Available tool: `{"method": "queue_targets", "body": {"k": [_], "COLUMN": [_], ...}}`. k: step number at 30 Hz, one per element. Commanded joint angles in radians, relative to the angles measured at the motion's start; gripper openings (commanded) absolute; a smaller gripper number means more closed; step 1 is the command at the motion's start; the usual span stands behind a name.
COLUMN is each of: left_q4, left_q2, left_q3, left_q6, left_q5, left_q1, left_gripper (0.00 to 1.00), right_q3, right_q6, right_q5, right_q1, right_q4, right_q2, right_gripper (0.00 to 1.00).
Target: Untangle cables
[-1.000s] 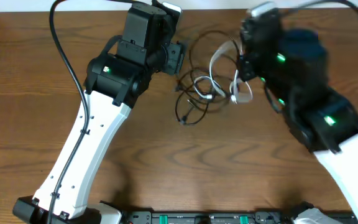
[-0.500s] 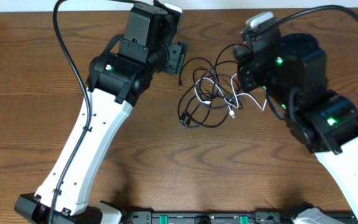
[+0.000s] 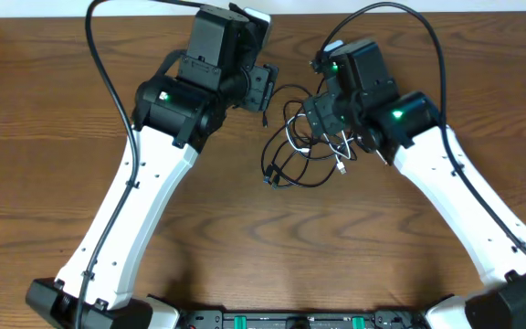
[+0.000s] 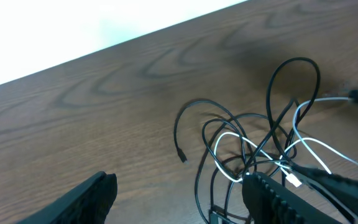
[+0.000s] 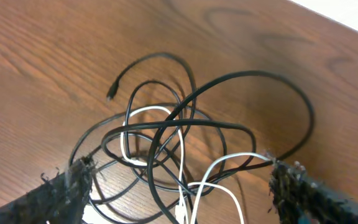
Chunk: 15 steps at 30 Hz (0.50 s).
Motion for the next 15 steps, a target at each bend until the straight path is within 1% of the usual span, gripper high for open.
{"method": "queue_targets", "body": {"k": [1,6,10,12,15], "left_q4": [-0.003,-0.007,-0.009,-0.010,-0.013], "left_q2": [0.023,0.029,0.029,0.029,0.029], "left_q3": [-0.019,-0.019,-0.019,-0.019,-0.019], "left_q6": [-0.004,-0.004,-0.004,-0.004,-0.004], "left_q5": [0.011,0.011,0.011,0.012,0.012], "left_q1": [0.000,0.000,0.000,0.000,0.000], "left_gripper": [0.69,0.69,0.69,0.69,0.69], "right_q3": [0.001,0.001,0.001,0.001,0.001], "right_q6": [0.010,0.012,0.062,0.095,0.104], "right_q5": [0.008,0.008,0.009,0.008,0.008], "right_q1": [-0.004,-0.004,-0.004,-0.004,-0.004], "right_q4": [0.010,0.034,0.072,0.118,0.142], "right_q2": [0.035,0.077,0.084,0.085,0.085], "right_gripper": [0.87,0.88,0.88,0.88,0.88]}}
